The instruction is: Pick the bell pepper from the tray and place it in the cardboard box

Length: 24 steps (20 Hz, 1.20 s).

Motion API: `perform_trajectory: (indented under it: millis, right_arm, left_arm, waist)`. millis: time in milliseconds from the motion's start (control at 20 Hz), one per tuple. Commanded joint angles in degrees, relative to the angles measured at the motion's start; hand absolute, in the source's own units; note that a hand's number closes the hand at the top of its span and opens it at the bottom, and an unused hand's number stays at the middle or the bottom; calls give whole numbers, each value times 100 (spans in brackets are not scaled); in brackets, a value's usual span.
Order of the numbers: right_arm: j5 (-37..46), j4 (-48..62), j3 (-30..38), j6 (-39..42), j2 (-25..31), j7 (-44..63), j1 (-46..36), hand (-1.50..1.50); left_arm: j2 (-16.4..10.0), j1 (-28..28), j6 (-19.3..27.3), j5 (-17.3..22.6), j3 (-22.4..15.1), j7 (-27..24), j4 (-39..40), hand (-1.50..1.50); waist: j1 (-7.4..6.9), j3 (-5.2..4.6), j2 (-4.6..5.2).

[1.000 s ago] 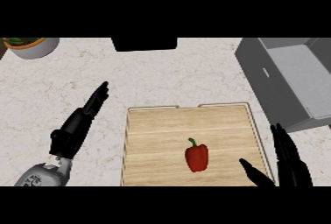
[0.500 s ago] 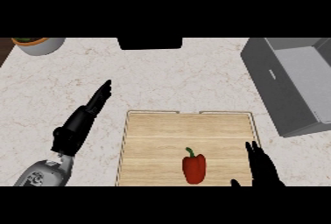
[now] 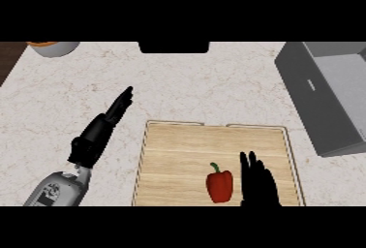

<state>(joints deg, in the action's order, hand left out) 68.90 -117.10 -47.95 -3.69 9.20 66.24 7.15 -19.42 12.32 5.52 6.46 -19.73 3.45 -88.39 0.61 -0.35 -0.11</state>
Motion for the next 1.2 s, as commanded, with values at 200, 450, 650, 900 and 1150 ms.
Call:
perform_trajectory:
  millis: [200,450,650,900,1150]
  right_arm:
    - [134,832,-18,803,-893,1383,-625,-150]
    - [-42,1121,227,653,-909,1365,-727,-150]
    - [157,1266,109,365,-913,1096,-675,-150]
    - [-85,1394,692,733,-916,816,-956,-150]
    - [-194,1228,407,980,-916,1250,-979,-150]
  left_arm:
    - [136,104,-113,-105,77,-218,365,0]
    - [175,189,-218,-127,179,-165,378,0]
    - [220,192,-237,-213,222,231,54,0]
    - [314,257,-436,-201,351,32,342,0]
    - [271,102,-557,-184,401,170,39,0]
  waist:
    - [-89,25,35]
    - [-77,31,19]
    - [-64,35,9]
    - [-60,34,17]
    - [-86,33,9]
